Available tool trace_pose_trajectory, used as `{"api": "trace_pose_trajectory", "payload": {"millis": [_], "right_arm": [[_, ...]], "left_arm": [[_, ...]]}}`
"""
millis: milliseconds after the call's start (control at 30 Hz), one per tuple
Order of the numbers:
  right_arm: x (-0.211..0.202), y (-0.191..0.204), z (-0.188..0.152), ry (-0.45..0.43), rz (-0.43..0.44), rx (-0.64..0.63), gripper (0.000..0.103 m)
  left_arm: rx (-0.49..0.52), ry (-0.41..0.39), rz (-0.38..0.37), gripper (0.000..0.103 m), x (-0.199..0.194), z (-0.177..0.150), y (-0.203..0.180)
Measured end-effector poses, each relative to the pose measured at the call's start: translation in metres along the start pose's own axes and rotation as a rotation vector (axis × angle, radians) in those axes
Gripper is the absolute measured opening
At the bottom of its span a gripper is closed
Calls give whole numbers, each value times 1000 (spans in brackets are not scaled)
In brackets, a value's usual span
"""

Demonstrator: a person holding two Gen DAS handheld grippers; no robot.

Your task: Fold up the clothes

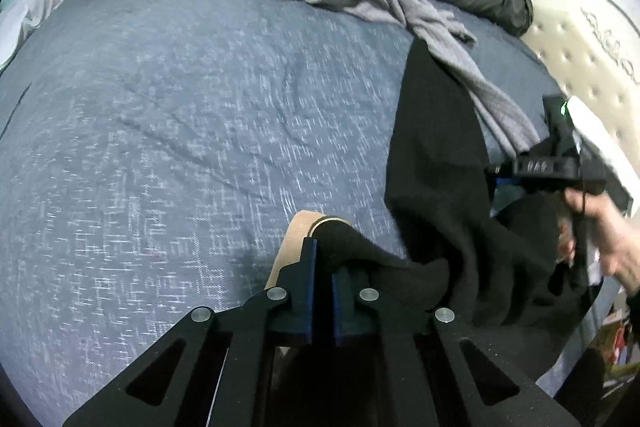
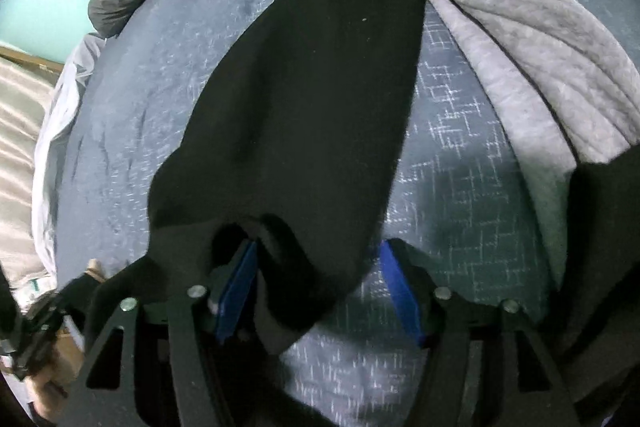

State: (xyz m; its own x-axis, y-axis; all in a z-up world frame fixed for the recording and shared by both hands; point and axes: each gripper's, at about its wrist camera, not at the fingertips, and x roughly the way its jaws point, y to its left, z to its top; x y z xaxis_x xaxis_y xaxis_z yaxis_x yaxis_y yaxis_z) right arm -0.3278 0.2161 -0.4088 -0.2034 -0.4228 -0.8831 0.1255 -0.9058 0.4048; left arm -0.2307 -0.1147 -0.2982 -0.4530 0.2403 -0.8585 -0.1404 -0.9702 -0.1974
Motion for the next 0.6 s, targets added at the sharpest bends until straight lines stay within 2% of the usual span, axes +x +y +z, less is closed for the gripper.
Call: {"api": "trace_pose_trajectory", "payload": {"millis": [33,67,100,200,367,600], "right_arm": [[-3,0,-1,-11,-12,-4,39],[-7,-1,-2,-23,-1,-1,12],[-13,-2,-2,-36,15,4,5],[-36,-1,-4,-85,36,-19,3],[-99,4,-4,-199,49,-58,2],[-196,13,-3,-362,54,-84,2]], "left_arm": [[-1,-12,6,6,-3,1,0],[2,-18,11,5,-5,2,-1],[8,-22,15,5,-7,3,-2],[14,-39,26,5,-15,6,-5],[-10,-78,36,4,-45,12,-1],[-63,-174,48,4,-114,22,7]]}}
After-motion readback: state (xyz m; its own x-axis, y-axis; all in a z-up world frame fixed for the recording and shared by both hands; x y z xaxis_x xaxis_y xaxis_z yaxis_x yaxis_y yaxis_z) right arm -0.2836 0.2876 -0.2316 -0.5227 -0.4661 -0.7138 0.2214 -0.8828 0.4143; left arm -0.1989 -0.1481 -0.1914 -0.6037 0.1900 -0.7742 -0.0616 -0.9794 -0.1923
